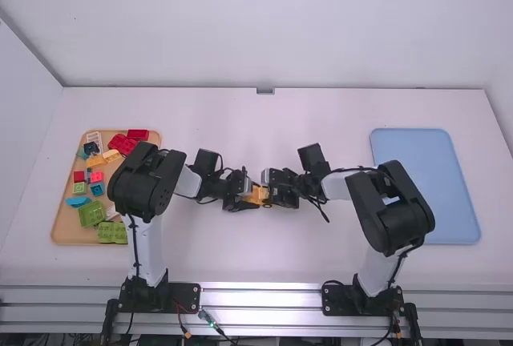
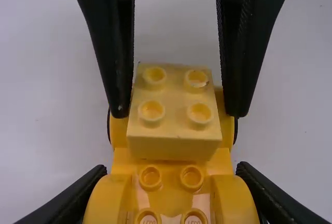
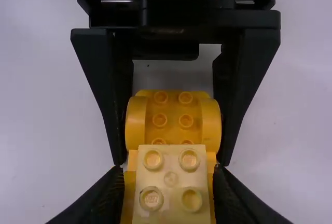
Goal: Assemble lego blocks to make yellow taxi
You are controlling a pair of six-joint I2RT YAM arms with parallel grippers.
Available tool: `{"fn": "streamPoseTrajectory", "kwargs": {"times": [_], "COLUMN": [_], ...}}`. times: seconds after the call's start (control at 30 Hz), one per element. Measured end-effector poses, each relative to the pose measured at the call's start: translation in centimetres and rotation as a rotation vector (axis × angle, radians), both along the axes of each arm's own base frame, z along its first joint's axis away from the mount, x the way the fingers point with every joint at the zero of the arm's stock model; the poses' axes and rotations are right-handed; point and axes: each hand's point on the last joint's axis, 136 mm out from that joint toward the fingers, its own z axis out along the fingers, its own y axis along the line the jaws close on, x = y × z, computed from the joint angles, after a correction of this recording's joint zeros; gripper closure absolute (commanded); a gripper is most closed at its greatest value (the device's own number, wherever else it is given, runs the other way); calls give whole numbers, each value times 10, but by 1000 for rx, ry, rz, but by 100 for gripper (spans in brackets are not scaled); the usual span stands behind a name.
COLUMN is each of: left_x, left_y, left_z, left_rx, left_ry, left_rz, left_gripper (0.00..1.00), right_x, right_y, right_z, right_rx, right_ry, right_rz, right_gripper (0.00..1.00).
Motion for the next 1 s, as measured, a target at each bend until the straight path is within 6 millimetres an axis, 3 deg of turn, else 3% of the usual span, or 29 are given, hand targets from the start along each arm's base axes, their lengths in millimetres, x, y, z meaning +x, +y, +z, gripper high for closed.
{"fn": "streamPoseTrajectory", "kwargs": {"times": [0.13,0.5,1.0], "left_x": [0,0,0], "left_y": [0,0,0], "left_z": [0,0,0], "left_rx": [0,0,0], "left_ry": [0,0,0], "left_rz": [0,-1,-1], "left_gripper": [53,54,56], "right_x": [0,1,1], "right_y": [0,0,-3], "right_z": [0,-1,-2], "right_rx": [-2,-6,-11], "right_ry": [1,-4,5], "right_rz": [-1,-4,-12], "right_gripper": [56,72,75]}}
